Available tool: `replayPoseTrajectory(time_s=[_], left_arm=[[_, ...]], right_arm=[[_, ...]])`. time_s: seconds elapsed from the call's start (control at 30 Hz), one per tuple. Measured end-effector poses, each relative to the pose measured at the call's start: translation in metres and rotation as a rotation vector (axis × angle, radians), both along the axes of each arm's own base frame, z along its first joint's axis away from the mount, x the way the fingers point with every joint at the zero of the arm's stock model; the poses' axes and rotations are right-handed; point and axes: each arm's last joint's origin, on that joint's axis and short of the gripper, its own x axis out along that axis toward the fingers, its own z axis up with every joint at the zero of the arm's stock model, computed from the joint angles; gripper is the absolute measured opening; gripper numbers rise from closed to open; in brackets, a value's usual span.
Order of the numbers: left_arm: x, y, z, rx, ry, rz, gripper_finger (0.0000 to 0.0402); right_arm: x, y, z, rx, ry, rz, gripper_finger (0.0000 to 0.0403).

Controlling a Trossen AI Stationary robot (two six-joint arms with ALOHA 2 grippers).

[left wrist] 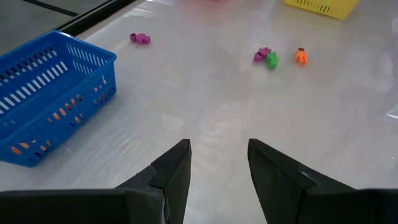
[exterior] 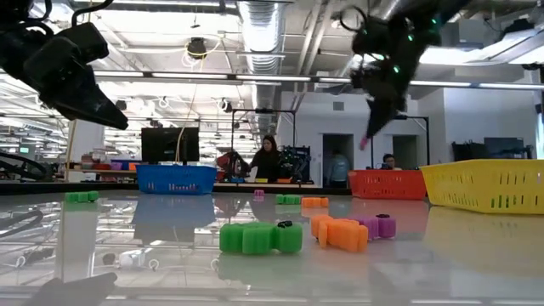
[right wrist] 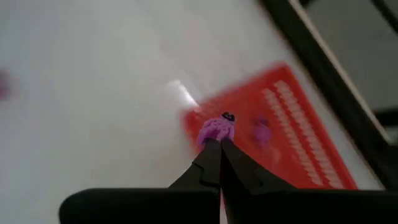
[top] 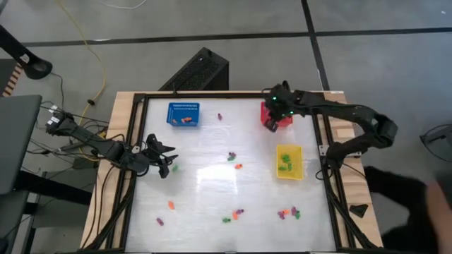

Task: Sort Halloween decoration
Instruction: Put the purple skeleton toy into the red bin

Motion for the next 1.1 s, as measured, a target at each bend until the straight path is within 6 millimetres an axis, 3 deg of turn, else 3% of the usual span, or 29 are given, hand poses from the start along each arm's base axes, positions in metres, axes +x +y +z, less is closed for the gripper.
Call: replayPoseTrajectory(time_s=[0.13,0.37,0.93,1.1], left_arm=[[0.000,0.000,0.000,-0.002,-0.005,0.010,0.0148],[0.001,0.000,0.001,-0.017,-0.022,0.015,0.0148],[0.001,0.000,0.001,-0.010,-0.017,0.012,0.0148],[0.001,0.000,0.001,-0.011,-0.017,0.012,0.0148]], right_arm=[[-0.017,-0.014,-0.015,0.012,-0.006,-0.105,0.0026],[-0.023,-0.026,-0.030,0.060,0.036,-0.181,0.0060],[-0.033,-0.015,-0.009,0.036,-0.028,-0.194,0.0112],[-0.034,-0.015,-0.008,0.039,-0.042,-0.211,0.0146]])
